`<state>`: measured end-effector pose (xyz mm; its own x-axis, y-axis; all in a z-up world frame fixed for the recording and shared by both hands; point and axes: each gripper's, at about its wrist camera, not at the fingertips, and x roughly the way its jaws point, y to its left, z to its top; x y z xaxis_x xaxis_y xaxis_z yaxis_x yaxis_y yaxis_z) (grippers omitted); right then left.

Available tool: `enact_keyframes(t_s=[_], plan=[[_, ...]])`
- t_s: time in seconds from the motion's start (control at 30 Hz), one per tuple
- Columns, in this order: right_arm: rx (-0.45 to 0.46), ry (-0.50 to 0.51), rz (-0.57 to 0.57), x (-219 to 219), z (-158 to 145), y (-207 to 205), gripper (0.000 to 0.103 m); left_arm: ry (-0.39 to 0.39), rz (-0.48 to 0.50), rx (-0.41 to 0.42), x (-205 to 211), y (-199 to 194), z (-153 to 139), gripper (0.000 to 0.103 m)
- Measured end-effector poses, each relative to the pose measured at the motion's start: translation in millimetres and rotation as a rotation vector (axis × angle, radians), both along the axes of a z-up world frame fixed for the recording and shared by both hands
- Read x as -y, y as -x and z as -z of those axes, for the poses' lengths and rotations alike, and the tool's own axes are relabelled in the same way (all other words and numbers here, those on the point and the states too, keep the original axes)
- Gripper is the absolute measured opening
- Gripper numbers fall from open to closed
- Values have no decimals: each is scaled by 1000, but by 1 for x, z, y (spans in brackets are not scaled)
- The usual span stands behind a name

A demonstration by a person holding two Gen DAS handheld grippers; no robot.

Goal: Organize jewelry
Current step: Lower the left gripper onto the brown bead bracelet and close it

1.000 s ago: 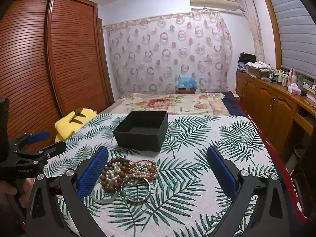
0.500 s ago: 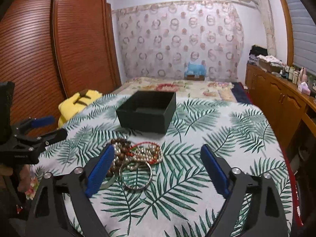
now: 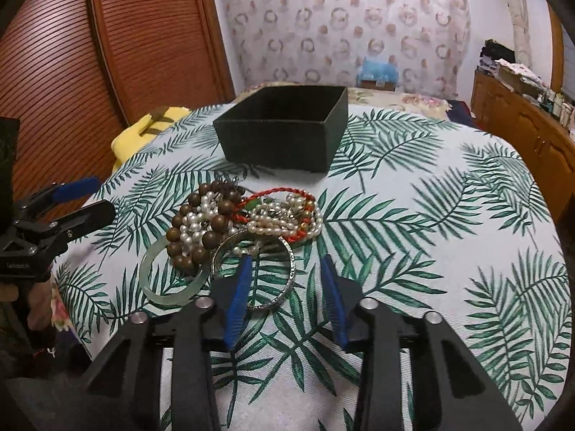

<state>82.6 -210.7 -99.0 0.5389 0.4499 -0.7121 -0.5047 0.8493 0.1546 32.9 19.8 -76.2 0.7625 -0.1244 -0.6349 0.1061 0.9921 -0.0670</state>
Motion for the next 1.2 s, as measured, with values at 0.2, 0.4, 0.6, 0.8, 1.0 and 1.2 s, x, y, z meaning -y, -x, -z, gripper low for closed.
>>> enact_keyframes(t_s=[0.2,0.4,0.6,0.8,1.0,1.2], plan=[[-40,-5,-5,0,7,-8,29,28,46,-30,4,-12,6,76],[-57,-3,4,1,13,-11,26,76,91,-86,5,-37,12,52],[-18,38,-6,-6,14,-5,24,92,108,-125,6,-59,18,43],[-5,44,-11,-6,14,-4,23,122,137,-187,13,-77,28,29],[-9,46,-18,-8,14,-4,23,136,147,-207,15,-85,34,22],[-16,38,-20,-8,15,-6,23,104,154,-172,18,-81,25,12]])
